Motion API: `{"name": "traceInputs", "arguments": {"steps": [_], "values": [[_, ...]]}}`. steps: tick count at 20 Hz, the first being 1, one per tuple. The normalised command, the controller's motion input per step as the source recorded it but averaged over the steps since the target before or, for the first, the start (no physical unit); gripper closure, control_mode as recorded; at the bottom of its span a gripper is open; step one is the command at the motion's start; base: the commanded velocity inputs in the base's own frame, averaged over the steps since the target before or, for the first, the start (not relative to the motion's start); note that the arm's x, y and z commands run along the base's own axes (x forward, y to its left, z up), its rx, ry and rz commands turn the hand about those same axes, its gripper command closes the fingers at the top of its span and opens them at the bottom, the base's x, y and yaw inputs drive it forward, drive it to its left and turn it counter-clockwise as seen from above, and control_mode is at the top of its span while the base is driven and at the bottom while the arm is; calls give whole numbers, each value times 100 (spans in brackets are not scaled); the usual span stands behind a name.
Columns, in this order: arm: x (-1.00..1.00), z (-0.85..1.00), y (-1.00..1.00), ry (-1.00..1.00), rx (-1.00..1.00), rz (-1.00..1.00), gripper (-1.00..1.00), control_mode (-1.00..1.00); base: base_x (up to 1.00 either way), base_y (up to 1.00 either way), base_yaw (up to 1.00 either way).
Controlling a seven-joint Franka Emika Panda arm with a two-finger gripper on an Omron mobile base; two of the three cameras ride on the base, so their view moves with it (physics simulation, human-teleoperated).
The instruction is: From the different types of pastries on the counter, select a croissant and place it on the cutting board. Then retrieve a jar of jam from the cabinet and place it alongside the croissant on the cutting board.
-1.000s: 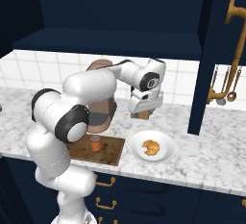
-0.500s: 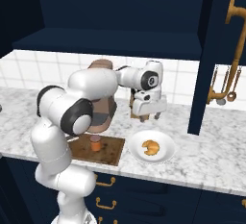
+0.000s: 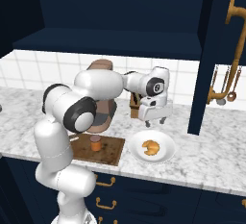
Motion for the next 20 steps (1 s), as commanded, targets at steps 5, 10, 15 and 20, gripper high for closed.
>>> {"name": "traceInputs", "arguments": {"steps": [5, 10, 15, 20], "values": [[-3, -34, 0, -12, 0, -8, -100, -100, 0, 0, 0], [-10, -43, 0, -1, -1, -5, -100, -100, 0, 0, 0], [-5, -41, 0, 0, 0, -6, -100, -100, 0, 0, 0], [-2, -30, 0, 0, 0, -5, -100, -100, 0, 0, 0]]}}
